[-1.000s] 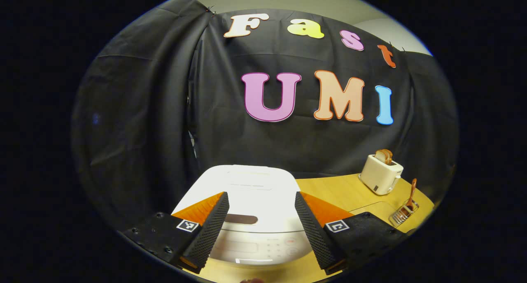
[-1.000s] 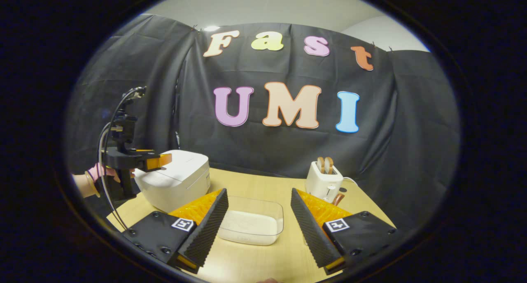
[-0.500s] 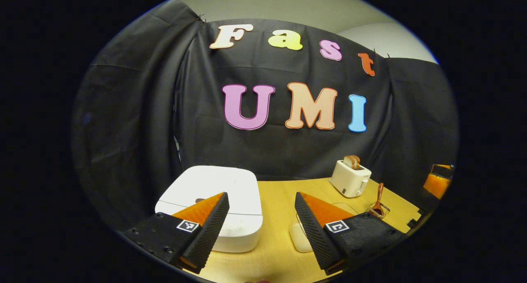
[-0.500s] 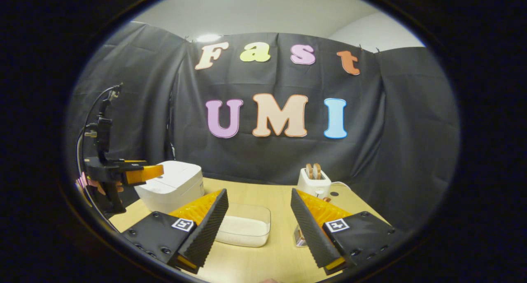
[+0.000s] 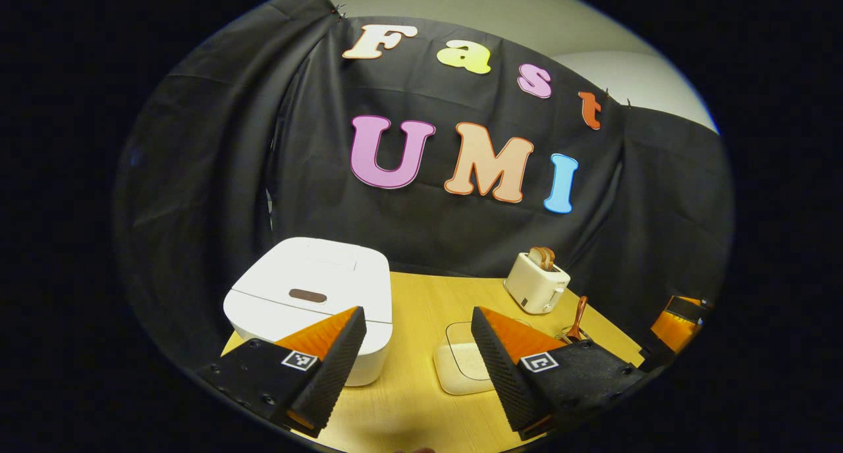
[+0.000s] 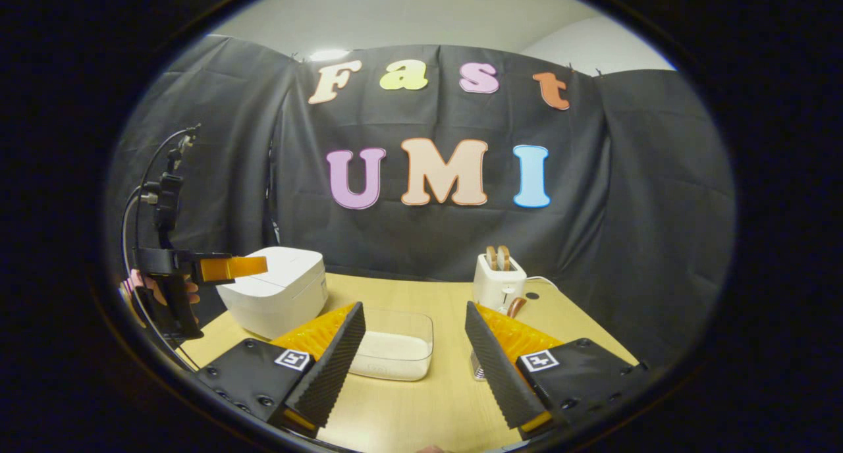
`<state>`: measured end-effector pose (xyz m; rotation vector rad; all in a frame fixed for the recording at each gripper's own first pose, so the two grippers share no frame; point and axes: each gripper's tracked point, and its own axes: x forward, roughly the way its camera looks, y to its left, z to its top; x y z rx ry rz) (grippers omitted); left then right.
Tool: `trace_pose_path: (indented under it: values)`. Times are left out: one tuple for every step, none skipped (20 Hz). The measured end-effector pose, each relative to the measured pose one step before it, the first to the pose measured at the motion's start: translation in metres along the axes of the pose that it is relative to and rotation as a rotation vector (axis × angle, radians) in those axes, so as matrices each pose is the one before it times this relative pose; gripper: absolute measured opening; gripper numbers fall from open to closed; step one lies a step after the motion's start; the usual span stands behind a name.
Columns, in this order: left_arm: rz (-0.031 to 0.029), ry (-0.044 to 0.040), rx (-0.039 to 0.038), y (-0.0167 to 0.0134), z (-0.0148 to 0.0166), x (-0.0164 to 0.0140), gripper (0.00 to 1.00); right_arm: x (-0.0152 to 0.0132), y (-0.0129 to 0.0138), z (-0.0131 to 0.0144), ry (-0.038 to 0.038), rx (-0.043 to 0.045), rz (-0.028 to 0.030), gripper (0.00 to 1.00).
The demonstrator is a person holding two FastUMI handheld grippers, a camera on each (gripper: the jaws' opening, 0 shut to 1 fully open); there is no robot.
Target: Close the left gripper, press the button to open the rice cooker; take a wooden spoon from the chopstick holder with the right hand, scoop a spoonful of rice and pour it into the rice cooker, then put the wooden spoon back into the chopstick holder.
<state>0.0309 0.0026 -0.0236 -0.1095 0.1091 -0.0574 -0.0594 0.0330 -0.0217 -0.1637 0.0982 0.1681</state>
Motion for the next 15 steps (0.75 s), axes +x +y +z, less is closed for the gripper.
trace_pose_path:
  values:
    - [-0.00385,0.00015,0.00195,0.00235,0.00052,-0.00009,0.95,-0.00114,0.00266,-0.00004,0.00122,0.00418,-0.00386,0.94]
    - [-0.00555,0.00232,0.00444,0.00113,-0.00149,0.00151,0.95,0.00139,0.00313,0.00009,0.00096,0.00294,-0.00455,0.94]
    - [-0.00743,0.00524,0.00590,0.00099,-0.00052,0.00096,0.95,-0.00014,0.00263,0.00080,0.00118,0.00136,-0.00729,0.94]
    - [-0.00977,0.00298,0.00697,0.00105,0.00015,0.00059,0.95,-0.00072,0.00307,-0.00036,-0.00068,0.00037,-0.00731,0.94]
    - [-0.01020,0.00017,0.00722,0.00085,0.00034,-0.00058,0.95,0.00121,0.00336,0.00079,-0.00151,-0.00027,-0.00693,0.94]
    - [-0.01400,0.00049,0.01047,0.00042,0.00074,0.00117,0.95,0.00056,0.00392,-0.00080,-0.00039,-0.00194,-0.00872,0.94]
    - [-0.01112,0.00062,0.00757,0.00075,0.00060,0.00158,0.96,-0.00048,0.00439,0.00060,-0.00085,-0.00071,-0.00714,0.94]
    - [-0.01254,0.00301,0.00727,0.00006,0.00029,-0.00053,0.95,-0.00002,0.00377,0.00073,-0.00137,0.00179,-0.00638,0.94]
    - [-0.01258,0.00252,0.00878,-0.00013,-0.00003,0.00066,0.95,0.00054,0.00395,0.00023,-0.00212,0.00442,-0.00511,0.94]
    - [-0.01155,0.00104,0.01116,-0.00002,0.00086,-0.00033,0.95,-0.00067,0.00407,-0.00039,-0.00129,0.00541,-0.00606,0.94]
    - [-0.00941,-0.00177,0.01204,0.00004,0.00069,0.00076,0.95,0.00060,0.00366,-0.00073,0.00083,0.00396,-0.00386,0.94]
    - [-0.00871,-0.00136,0.01188,0.00058,0.00128,0.00013,0.95,0.00019,0.00330,-0.00011,0.00052,0.00171,-0.00470,0.94]
    - [-0.00768,-0.00294,0.00872,0.00090,0.00133,0.00038,0.95,-0.00078,0.00293,0.00008,-0.00080,-0.00028,-0.00456,0.94]
    - [-0.00825,-0.00270,0.00810,0.00026,0.00181,-0.00127,0.95,-0.00191,0.00292,-0.00043,-0.00085,-0.00021,-0.00384,0.94]
    - [-0.00877,-0.00317,0.00694,0.00001,0.00060,0.00033,0.93,-0.00105,0.00265,0.00017,-0.00074,-0.00007,-0.00341,0.94]
